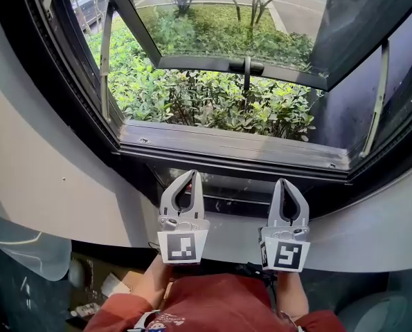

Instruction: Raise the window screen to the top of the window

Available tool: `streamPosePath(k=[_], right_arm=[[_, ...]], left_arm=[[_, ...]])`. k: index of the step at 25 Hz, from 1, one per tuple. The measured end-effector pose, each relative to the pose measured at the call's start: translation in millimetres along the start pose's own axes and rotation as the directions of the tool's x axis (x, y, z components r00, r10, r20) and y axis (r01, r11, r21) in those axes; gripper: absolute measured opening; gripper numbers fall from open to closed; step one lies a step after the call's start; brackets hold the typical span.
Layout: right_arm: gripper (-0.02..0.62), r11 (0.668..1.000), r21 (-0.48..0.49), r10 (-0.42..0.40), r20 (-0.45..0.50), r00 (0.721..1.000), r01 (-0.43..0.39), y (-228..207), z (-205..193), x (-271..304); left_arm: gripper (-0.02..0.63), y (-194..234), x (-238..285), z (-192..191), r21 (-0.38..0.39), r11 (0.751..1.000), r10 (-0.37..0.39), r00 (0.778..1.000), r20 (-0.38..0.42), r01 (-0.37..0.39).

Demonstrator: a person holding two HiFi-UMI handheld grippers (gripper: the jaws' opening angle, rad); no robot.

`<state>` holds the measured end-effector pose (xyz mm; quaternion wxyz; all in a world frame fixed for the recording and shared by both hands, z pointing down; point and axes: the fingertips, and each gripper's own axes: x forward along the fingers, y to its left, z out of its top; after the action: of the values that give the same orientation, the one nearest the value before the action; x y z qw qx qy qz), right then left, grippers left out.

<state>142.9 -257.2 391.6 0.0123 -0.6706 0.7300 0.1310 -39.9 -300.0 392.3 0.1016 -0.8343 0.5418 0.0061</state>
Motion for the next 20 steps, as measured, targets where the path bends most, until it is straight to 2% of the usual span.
streamPosePath(k=[6, 10, 15, 20], right_arm=[[0.009, 1.000, -0.015, 0.012, 0.007, 1.000, -0.012, 1, 5, 0], [0.009, 0.999, -0.026, 0.023, 0.017, 1.000, -0.022, 3, 9, 2], [0.009, 0.999, -0.028, 0.029, 0.037, 0.999, -0.028, 6, 20, 5], [0.011, 0.999, -0.042, 0.026, 0.031, 0.999, -0.025, 3, 17, 4]], left_arm=[[0.006, -4, 1, 6, 0.003, 1.000, -0.015, 1.000, 0.020, 0.015], [0.006, -10, 1, 7, -0.036, 0.999, -0.026, 0.999, 0.023, 0.027], [0.006, -7, 5, 21, 0.024, 0.999, -0.035, 0.997, 0.071, 0.033], [0.006, -10, 8, 24, 0.026, 0.999, -0.041, 0.996, 0.081, 0.039]])
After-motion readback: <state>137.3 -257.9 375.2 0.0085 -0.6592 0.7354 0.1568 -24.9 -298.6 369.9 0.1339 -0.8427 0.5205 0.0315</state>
